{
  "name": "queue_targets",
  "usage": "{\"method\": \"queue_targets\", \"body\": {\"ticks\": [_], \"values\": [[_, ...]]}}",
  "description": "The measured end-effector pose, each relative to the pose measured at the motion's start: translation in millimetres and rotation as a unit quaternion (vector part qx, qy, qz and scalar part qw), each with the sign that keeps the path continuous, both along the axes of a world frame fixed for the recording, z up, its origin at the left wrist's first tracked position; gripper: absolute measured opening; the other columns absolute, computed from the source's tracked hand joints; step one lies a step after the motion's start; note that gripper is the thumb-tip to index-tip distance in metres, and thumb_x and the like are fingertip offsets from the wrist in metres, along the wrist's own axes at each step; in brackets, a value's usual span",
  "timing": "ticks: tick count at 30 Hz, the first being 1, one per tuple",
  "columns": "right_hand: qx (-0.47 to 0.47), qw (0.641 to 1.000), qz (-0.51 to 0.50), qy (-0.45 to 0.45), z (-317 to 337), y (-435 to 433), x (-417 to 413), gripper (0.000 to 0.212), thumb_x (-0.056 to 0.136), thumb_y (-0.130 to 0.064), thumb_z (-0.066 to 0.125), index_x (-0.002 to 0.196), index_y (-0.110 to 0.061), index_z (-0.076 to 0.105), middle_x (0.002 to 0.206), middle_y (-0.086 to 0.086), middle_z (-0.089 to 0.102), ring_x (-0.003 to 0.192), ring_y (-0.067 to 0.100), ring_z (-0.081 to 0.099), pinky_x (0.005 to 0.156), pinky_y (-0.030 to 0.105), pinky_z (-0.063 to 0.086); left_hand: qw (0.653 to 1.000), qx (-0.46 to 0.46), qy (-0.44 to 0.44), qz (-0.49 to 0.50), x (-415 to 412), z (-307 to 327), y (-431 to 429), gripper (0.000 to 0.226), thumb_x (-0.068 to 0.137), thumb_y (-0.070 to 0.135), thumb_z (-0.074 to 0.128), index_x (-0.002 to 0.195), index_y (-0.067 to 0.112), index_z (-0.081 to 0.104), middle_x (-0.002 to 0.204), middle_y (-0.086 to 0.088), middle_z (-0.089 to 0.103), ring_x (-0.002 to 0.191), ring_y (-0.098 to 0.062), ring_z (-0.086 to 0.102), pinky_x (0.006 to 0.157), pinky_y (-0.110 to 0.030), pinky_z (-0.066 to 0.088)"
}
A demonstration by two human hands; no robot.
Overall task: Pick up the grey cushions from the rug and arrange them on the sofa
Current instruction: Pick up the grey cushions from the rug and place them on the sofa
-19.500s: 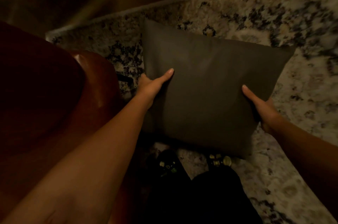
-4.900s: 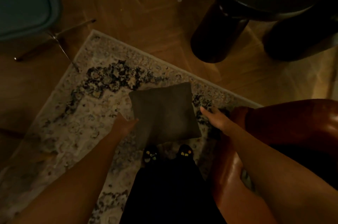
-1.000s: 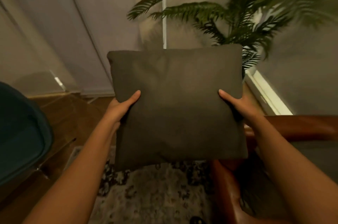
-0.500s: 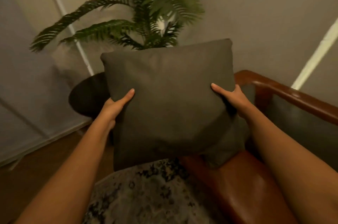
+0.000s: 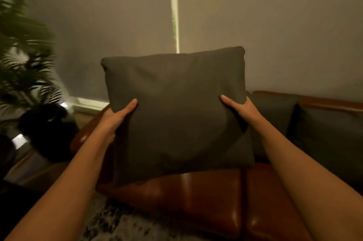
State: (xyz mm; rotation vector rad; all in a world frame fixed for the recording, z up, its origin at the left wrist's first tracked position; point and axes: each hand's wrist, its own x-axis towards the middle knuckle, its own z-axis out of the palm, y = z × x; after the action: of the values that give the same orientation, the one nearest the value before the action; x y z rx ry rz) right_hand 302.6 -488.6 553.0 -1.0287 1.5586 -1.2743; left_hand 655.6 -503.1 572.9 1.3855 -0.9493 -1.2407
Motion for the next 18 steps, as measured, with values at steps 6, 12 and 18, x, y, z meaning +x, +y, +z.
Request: {"method": "queue_targets", "body": {"ticks": [6,12,18], "values": [[-0.006,0.993,-0.118,-0.002,4.9,85.4,-141.1,0.126,0.034,-0.070,0.084,0.142,-0.020,0.041,0.130,-0.001,0.057,0.113,0.022,0.059,0.098,0.041,0.048,0.990,0.015,0.009,-0.142,-147.7,0.4,0.1,0.103,0.037,0.054,0.085,0.128,0.015,0.056,0.119,-0.004,0.065,0.105,-0.026,0.062,0.097,-0.044,0.048],[-0.030,0.973,-0.229,-0.017,2.9,167.3,-237.5,0.108,0.045,-0.060,0.087,0.136,-0.018,0.049,0.124,-0.001,0.062,0.105,0.016,0.062,0.088,0.033,0.051,0.971,0.009,-0.001,-0.241,-280.0,-4.7,8.3,0.085,0.057,0.049,0.081,0.129,0.014,0.054,0.120,-0.004,0.063,0.108,-0.026,0.060,0.100,-0.044,0.046],[-0.023,0.946,-0.321,-0.032,-9.2,233.5,-302.4,0.121,0.032,-0.064,0.088,0.137,-0.022,0.046,0.124,-0.002,0.061,0.108,0.018,0.062,0.096,0.040,0.051,0.944,0.006,-0.010,-0.329,-388.1,-12.1,13.6,0.078,0.064,0.044,0.080,0.130,0.012,0.052,0.122,-0.001,0.061,0.111,-0.025,0.058,0.098,-0.039,0.046]]}}
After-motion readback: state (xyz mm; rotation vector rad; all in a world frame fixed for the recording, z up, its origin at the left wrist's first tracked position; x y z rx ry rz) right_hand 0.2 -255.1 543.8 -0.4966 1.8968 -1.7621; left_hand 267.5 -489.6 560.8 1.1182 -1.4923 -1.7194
